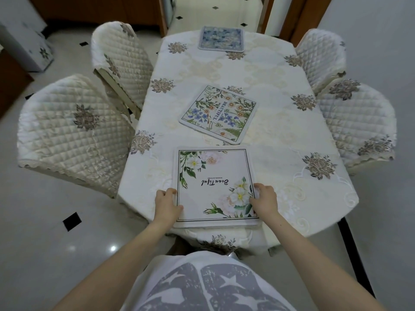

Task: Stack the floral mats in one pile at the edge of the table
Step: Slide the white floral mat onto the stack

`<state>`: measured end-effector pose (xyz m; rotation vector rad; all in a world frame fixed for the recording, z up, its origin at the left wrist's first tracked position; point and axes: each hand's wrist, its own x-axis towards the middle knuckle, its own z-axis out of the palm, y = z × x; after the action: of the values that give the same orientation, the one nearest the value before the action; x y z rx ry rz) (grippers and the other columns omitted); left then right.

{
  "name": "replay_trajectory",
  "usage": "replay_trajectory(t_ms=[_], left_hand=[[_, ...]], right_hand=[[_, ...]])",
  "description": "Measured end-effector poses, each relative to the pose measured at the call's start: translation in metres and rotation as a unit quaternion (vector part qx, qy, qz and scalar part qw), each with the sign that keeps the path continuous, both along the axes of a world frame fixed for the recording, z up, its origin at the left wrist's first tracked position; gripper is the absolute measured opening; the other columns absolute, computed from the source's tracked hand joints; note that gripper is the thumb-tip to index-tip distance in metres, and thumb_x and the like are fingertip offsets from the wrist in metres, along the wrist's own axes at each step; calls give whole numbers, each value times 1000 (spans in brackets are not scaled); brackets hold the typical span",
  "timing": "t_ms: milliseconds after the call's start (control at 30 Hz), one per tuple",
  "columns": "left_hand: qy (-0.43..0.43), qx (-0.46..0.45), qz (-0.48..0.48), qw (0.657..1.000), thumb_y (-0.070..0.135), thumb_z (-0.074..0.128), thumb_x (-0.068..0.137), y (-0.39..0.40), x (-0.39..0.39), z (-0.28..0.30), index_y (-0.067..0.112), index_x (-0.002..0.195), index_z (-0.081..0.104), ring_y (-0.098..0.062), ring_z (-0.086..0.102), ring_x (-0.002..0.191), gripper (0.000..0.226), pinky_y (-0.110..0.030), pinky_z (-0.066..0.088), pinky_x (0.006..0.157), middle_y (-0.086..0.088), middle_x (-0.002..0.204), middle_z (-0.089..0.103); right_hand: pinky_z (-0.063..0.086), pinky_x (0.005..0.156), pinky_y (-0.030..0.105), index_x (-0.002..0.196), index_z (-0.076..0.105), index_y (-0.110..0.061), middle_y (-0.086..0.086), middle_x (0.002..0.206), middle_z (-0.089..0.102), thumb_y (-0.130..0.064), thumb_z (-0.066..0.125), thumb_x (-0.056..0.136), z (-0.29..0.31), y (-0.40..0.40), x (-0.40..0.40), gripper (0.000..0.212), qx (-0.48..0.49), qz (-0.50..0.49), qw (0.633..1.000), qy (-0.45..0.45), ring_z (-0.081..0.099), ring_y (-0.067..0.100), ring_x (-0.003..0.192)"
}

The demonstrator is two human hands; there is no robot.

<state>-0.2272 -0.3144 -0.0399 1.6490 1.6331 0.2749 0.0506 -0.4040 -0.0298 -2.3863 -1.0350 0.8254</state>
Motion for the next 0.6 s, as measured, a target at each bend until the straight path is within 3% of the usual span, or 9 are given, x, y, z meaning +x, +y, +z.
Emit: replay_trajectory(t_ms=[333,400,500,600], left_hand=[[26,2,3,1000,14,68,76,9,6,-5,8,114,48,-30,43,108,43,-31,36,88,-17,117,44],[29,8,3,1000,14,68,76,10,5,-5,8,114,49,-29,47,103,43,-28,36,84,-16,116,46],[34,11,5,999,14,69,75,12,5,-5,8,113,50,-29,49,101,43,-29,37,82,-15,114,47],[36,13,-4,999,12,68,75,12,7,-6,6,112,48,-29,47,101,42,-28,36,81,-16,115,45]], right_hand=[[45,96,37,137,43,-2,17,139,51,-7,57,84,2,11,-7,54,-8,-23,1000,15,53,34,120],[45,100,37,134,46,-2,17,137,53,-4,56,84,2,10,-7,52,1,-29,1000,11,54,33,121],[46,93,35,125,55,-1,17,127,61,-2,57,81,2,8,-7,44,20,-39,999,4,58,32,113],[45,96,37,128,53,0,17,131,58,-4,58,82,1,9,-5,47,16,-31,999,8,56,32,117]])
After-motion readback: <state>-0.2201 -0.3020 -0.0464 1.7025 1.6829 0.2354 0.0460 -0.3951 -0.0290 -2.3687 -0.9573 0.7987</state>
